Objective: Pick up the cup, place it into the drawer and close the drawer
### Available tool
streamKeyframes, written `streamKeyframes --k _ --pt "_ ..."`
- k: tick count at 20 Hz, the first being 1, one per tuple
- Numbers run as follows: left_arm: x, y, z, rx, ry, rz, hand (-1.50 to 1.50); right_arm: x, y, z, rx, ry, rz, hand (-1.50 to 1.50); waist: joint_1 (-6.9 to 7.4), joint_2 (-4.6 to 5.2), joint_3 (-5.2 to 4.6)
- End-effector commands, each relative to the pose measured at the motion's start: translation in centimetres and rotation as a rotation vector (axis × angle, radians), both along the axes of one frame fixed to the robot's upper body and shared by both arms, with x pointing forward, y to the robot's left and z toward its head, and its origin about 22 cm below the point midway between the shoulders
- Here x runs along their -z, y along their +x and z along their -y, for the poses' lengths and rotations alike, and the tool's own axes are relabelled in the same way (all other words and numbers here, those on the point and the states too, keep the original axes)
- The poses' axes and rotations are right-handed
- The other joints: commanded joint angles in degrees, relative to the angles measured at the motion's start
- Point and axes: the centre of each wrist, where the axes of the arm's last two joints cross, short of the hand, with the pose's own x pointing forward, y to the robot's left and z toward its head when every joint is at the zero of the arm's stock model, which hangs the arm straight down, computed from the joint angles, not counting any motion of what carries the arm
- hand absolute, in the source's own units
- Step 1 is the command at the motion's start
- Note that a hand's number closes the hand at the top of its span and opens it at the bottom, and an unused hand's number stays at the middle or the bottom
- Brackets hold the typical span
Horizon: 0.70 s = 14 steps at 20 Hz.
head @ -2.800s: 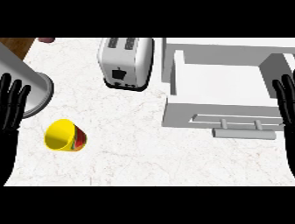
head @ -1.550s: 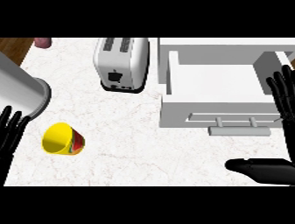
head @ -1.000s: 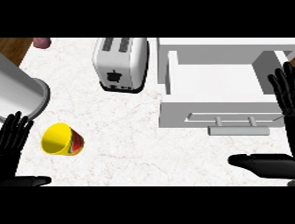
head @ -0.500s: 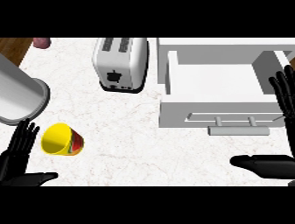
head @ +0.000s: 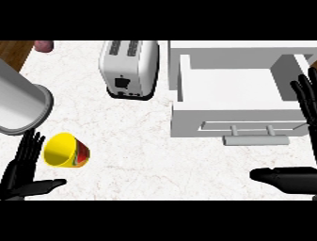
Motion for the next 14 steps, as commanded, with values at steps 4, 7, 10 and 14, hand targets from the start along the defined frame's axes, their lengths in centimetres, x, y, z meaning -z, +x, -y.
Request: streamKeyframes --k 4,7,10,14 --pt "0.9 0.6 -0.6 0.024 -0.018 0.05 -1.5 0.0 0.9 0.0 -0.01 -0.026 -0.005 -1.5 -0.3 0.17 -0.07" --pt "2.0 -0.2 0.7 0.025 -0.013 0.048 -1.5 0.9 0.1 -0.9 -0.017 -0.011 0.006 -1.5 -0.23 0.12 -0.06" --pt "-0.4 3.4 0.0 0.041 -0.015 0.064 -1.5 0.4 0.0 1.3 -0.008 -0.018 -0.023 -1.5 -0.43 0.12 -0.05" --pt "1.8 1.0 1.2 0.035 -0.023 0.064 -1.5 0.5 -0.1 -0.3 -0.028 -0.007 -0.012 -1.5 -0.73 0.27 -0.14"
